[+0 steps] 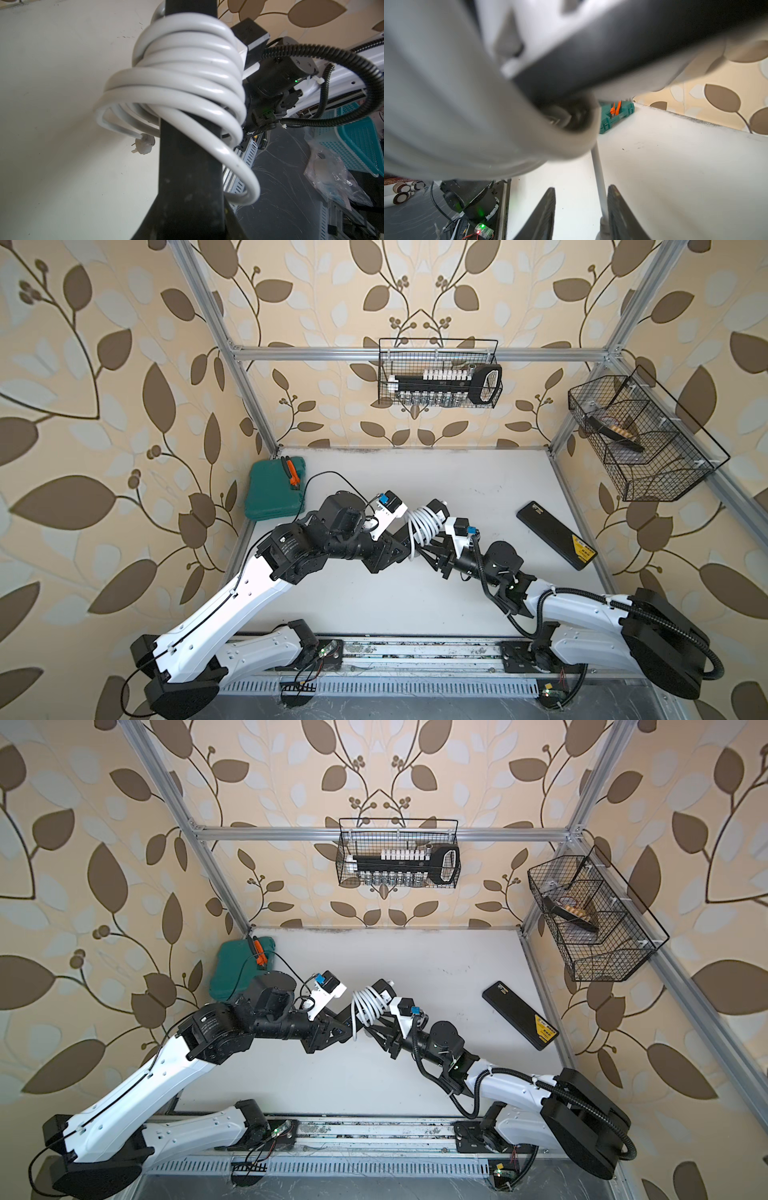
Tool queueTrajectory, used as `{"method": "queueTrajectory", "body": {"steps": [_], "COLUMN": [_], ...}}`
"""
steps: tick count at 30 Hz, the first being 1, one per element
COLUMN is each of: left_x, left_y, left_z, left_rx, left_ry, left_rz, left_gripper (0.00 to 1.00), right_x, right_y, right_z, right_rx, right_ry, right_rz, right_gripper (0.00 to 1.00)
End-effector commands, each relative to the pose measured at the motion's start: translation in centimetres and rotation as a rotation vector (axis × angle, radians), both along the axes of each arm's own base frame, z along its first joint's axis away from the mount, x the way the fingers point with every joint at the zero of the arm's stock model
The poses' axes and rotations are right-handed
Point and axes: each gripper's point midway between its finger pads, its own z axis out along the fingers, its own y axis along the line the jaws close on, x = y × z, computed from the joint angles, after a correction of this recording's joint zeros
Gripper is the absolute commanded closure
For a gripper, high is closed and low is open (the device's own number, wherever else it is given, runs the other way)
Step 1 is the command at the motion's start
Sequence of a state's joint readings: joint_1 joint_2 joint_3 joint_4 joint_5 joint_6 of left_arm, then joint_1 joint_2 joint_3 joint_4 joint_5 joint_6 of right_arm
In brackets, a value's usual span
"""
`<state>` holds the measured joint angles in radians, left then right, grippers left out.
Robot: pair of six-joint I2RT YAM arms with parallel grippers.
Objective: Unwrap the cord wrapped around the power strip
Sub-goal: Unwrap the power cord from the power strip.
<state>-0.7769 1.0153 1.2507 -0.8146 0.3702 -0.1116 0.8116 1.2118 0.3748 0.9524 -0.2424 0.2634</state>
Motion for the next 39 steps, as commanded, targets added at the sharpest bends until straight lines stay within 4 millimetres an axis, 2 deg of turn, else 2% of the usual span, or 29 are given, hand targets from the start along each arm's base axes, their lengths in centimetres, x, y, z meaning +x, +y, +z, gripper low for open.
{"method": "queueTrajectory", "body": {"steps": [1, 9, 17, 22, 34, 39], "left_x": [0.2, 0.5, 0.2, -0.7, -1.9, -1.9], "left_y": [-1.4, -1.5, -1.8, -2.0, -2.0, -2.0], "left_z": [6.1, 7.2, 7.2, 7.3, 6.6, 6.2], "left_rx": [-0.186, -0.242, -0.261, -0.29, -0.298, -0.289], "left_ry": [-0.153, -0.131, -0.096, -0.073, -0.024, -0.012], "left_rz": [-0.043, 0.001, -0.006, -0.047, -0.089, -0.089], "left_gripper": [1.0, 1.0, 1.0, 1.0, 1.0, 1.0], "right_x": [0.1, 0.7, 1.4, 1.6, 1.5, 1.3], "right_y": [-0.2, 0.3, 0.9, 1.5, 2.4, 2.2], "right_z": [-0.8, -1.5, 0.1, 0.8, 1.9, 1.9], "right_rx": [0.025, 0.021, 0.013, 0.017, 0.037, 0.029], "right_ry": [0.032, 0.03, -0.054, -0.073, -0.096, -0.095], "right_rz": [-0.014, -0.024, -0.03, -0.019, 0.02, 0.028], "right_gripper": [0.57, 0.57, 0.57, 0.55, 0.68, 0.68]}}
